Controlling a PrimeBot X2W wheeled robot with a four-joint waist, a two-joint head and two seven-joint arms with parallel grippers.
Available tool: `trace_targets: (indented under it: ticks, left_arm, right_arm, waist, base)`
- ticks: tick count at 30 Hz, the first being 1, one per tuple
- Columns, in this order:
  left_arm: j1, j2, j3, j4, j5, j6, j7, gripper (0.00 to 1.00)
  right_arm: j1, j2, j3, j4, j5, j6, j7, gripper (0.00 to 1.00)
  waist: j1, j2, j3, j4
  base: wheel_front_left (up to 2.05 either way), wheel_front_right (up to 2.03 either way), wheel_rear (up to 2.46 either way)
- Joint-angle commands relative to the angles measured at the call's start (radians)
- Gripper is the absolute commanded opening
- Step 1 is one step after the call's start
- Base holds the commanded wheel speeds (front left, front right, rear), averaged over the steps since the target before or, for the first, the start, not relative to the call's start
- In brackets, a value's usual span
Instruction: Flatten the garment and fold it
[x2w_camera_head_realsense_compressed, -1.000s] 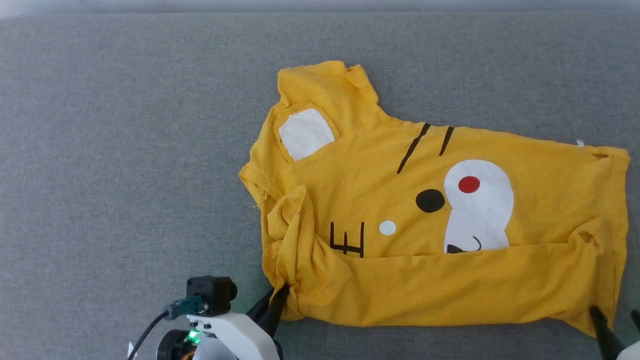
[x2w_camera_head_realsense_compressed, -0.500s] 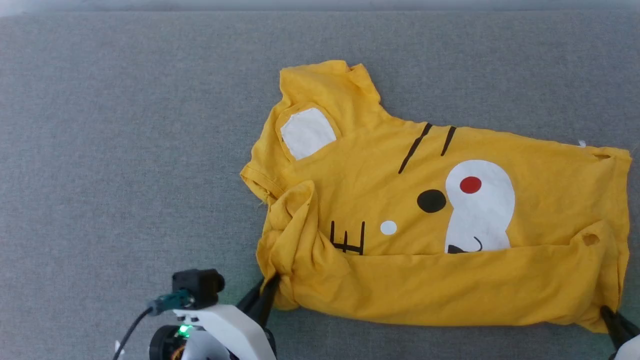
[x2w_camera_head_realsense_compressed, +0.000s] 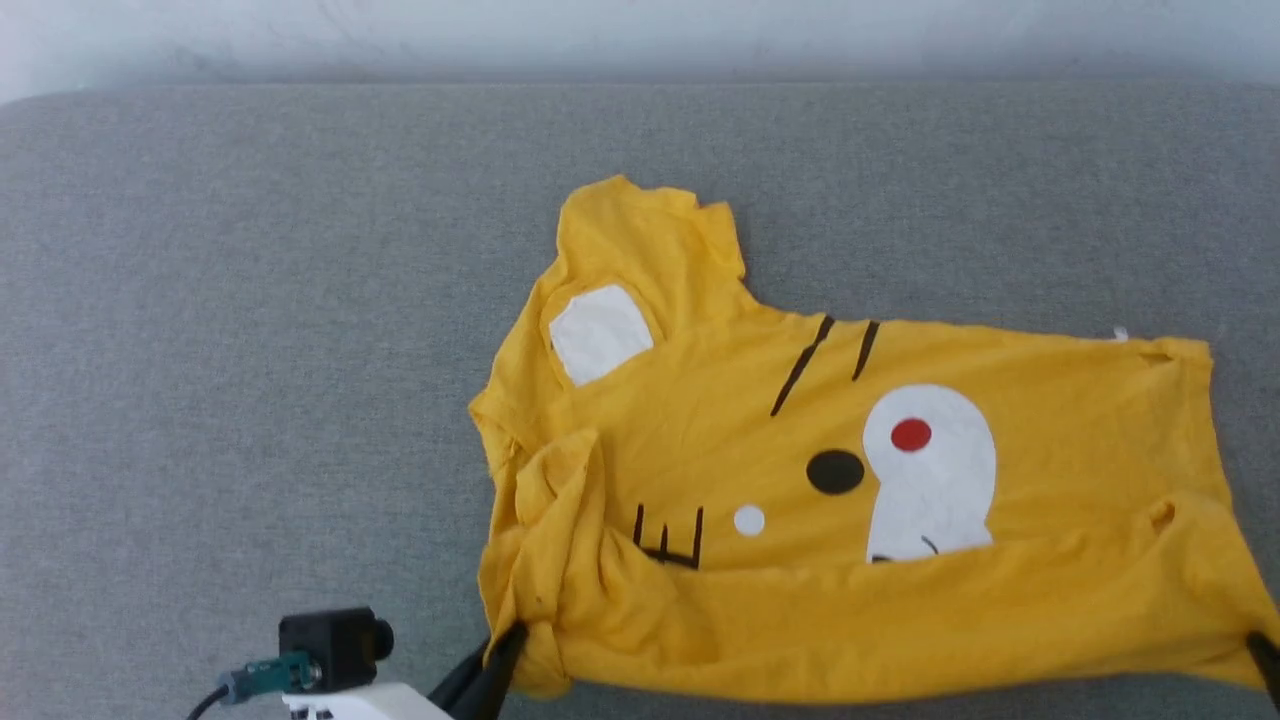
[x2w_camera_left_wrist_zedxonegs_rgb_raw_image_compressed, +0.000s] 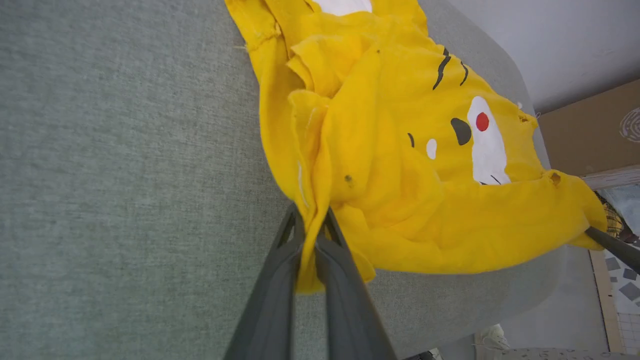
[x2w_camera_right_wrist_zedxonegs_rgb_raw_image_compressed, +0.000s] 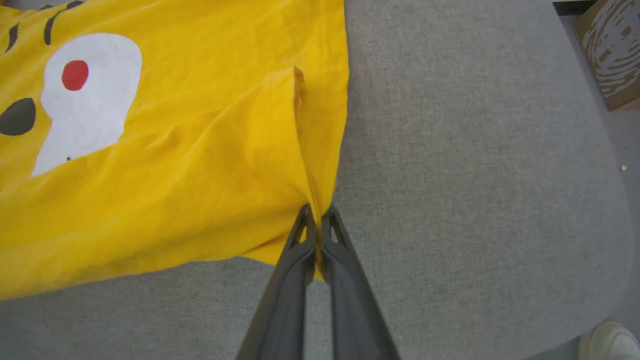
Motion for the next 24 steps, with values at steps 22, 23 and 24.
trace_targets:
  ticks: [22, 23, 24]
  left_arm:
    - [0.002, -0.085, 0.021, 0.171, -0.078, -0.058, -0.093, 1.00]
    - [-0.001, -0.086, 0.031, 0.165, -0.077, -0.062, -0.109, 1.00]
    - [-0.005, -0.087, 0.048, 0.152, -0.075, -0.063, -0.131, 1.00]
  right_arm:
    - [0.014, 0.027, 0.034, 0.088, -0.009, -0.002, -0.071, 1.00]
    - [0.007, 0.024, 0.030, 0.081, -0.009, -0.002, -0.084, 1.00]
    - [-0.004, 0.021, 0.023, 0.070, -0.011, -0.002, -0.102, 1.00]
  waist:
    - [0.0000, 0.0000, -0.009, -0.007]
    - [0.0000, 0.0000, -0.008, -0.008]
    - [0.0000, 0.0000, -0.005, -0.010]
  base:
    - [0.00, 0.00, 0.00]
    - [0.00, 0.00, 0.00]
    - [0.00, 0.00, 0.00]
